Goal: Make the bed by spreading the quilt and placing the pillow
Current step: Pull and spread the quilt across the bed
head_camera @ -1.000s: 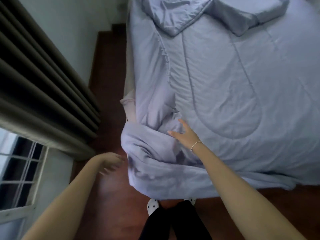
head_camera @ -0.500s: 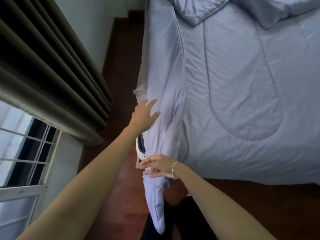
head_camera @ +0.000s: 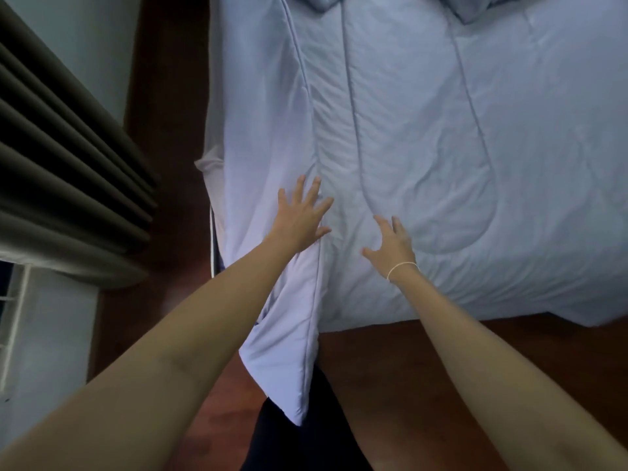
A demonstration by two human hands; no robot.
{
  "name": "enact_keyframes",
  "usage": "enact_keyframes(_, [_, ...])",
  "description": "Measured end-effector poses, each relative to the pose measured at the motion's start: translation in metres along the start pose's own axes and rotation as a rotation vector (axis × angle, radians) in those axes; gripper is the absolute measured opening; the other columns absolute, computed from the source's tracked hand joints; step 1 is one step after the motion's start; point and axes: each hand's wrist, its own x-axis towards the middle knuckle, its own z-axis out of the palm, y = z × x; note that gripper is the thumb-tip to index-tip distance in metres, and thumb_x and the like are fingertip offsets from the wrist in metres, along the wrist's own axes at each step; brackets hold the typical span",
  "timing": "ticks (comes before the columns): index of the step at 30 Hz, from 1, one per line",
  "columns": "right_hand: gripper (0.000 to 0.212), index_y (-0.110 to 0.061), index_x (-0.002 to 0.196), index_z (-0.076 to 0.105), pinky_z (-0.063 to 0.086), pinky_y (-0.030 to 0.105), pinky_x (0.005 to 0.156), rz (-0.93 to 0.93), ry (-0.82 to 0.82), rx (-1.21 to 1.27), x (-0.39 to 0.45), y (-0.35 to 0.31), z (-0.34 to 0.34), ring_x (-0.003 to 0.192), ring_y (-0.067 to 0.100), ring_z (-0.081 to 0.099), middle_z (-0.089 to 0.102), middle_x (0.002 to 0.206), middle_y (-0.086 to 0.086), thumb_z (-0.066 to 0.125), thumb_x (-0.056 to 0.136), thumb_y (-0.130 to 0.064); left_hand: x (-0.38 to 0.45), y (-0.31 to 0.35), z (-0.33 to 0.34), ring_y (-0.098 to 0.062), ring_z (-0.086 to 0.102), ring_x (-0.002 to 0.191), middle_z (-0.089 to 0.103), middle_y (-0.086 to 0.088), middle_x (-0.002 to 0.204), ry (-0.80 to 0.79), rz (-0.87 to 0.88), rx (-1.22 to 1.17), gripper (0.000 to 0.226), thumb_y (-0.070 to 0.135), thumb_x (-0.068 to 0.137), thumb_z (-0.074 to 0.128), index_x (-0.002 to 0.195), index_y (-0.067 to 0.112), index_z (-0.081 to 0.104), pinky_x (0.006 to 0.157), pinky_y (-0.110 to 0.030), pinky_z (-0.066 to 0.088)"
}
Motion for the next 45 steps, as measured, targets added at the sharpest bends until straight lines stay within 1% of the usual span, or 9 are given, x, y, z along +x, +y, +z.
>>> enact_keyframes(5, [0.099, -0.049, 0.146, -0.006, 0.011, 0.071, 0.108, 0.009, -0.065, -0.166, 0.06, 0.002, -0.002, 0.146, 0.033, -0.015, -0.023, 0.158, -0.004, 0.065, 0.078, -0.057, 0.048, 0.011, 0.013, -0.043, -0.01, 0.143, -0.017, -0.01, 0.158, -0.027, -0.079, -0.017, 0.077, 0.065, 0.086, 0.043, 0.148, 0.039, 0.006, 0.103, -0.071, 0.015])
enact_keyframes(8, [0.103, -0.051, 0.144, -0.012, 0.004, 0.075, 0.105, -0.016, -0.18, -0.23, 0.087, 0.003, 0.016, 0.144, 0.035, -0.022, -0.028, 0.156, -0.004, 0.058, 0.072, -0.073, 0.068, 0.004, 0.026, -0.044, -0.012, 0.142, -0.024, -0.007, 0.156, -0.107, -0.246, -0.102, 0.064, 0.031, 0.092, 0.052, 0.146, 0.039, 0.017, 0.106, -0.069, 0.014])
enact_keyframes(11, [0.097, -0.044, 0.145, -0.016, -0.004, 0.074, 0.104, -0.049, -0.133, -0.357, 0.089, 0.008, 0.038, 0.142, 0.04, -0.023, -0.028, 0.156, 0.003, 0.036, 0.074, -0.083, 0.057, -0.035, 0.035, -0.041, 0.014, 0.142, -0.012, -0.007, 0.159, -0.018, -0.377, -0.175, 0.064, -0.002, 0.088, 0.049, 0.143, 0.026, 0.031, 0.103, -0.056, 0.033])
enact_keyframes(15, [0.085, -0.022, 0.152, -0.003, 0.004, 0.066, 0.113, -0.234, 0.069, -0.387, 0.088, 0.003, 0.062, 0.147, 0.038, -0.003, -0.005, 0.161, 0.01, 0.019, 0.087, -0.072, -0.017, -0.134, 0.04, -0.049, 0.049, 0.109, 0.011, -0.019, 0.157, 0.151, -0.459, -0.115, 0.073, -0.017, 0.076, 0.047, 0.143, 0.01, 0.034, 0.086, -0.055, 0.047])
enact_keyframes(20, [0.075, -0.016, 0.153, 0.007, 0.007, 0.054, 0.118, -0.473, 0.089, -0.329, 0.108, -0.043, 0.085, 0.148, 0.029, 0.003, 0.006, 0.161, 0.005, 0.022, 0.094, -0.06, -0.12, -0.239, 0.045, -0.053, 0.03, 0.123, -0.005, -0.012, 0.159, -0.049, -0.874, -0.121, 0.066, -0.002, 0.088, 0.045, 0.146, 0.02, 0.024, 0.097, -0.062, 0.037])
enact_keyframes(23, [0.073, -0.017, 0.153, 0.007, 0.007, 0.053, 0.119, -0.52, 0.089, -0.36, 0.116, -0.064, 0.097, 0.148, 0.028, 0.003, 0.006, 0.161, 0.004, 0.022, 0.095, -0.059, -0.112, -0.26, 0.053, -0.052, 0.007, 0.138, -0.003, -0.024, 0.156, -0.105, -1.057, -0.077, 0.074, -0.002, 0.082, 0.054, 0.147, 0.005, 0.019, 0.109, -0.059, 0.021])
enact_keyframes(27, [0.073, -0.016, 0.153, 0.003, 0.005, 0.053, 0.119, -0.532, 0.132, -0.438, 0.12, -0.06, 0.102, 0.148, 0.028, 0.0, 0.002, 0.161, 0.005, 0.017, 0.095, -0.058, -0.036, -0.223, 0.057, -0.047, 0.01, 0.141, 0.013, -0.029, 0.153, 0.053, -0.79, -0.13, 0.065, 0.025, 0.093, 0.052, 0.146, 0.002, 0.023, 0.112, -0.057, 0.016])
enact_keyframes(33, [0.073, -0.015, 0.153, 0.004, 0.006, 0.053, 0.119, -0.524, 0.138, -0.464, 0.12, -0.061, 0.104, 0.148, 0.028, 0.003, 0.004, 0.161, 0.005, 0.019, 0.095, -0.058, 0.038, -0.117, 0.09, -0.031, -0.004, 0.146, -0.009, -0.002, 0.16, -0.058, -0.685, -0.464, 0.075, 0.064, 0.091, 0.025, 0.149, 0.031, -0.006, 0.11, -0.064, 0.012])
enact_keyframes(45, [0.071, -0.024, 0.153, 0.0, 0.002, 0.064, 0.114, -0.306, 0.14, -0.437, 0.104, -0.09, 0.116, 0.148, 0.034, -0.001, -0.001, 0.161, 0.005, 0.015, 0.094, -0.06, -0.003, -0.174, 0.109, -0.029, -0.008, 0.146, -0.019, 0.007, 0.158, -0.13, -0.621, -0.703, 0.087, 0.08, 0.079, 0.027, 0.144, 0.043, -0.018, 0.112, -0.06, 0.013])
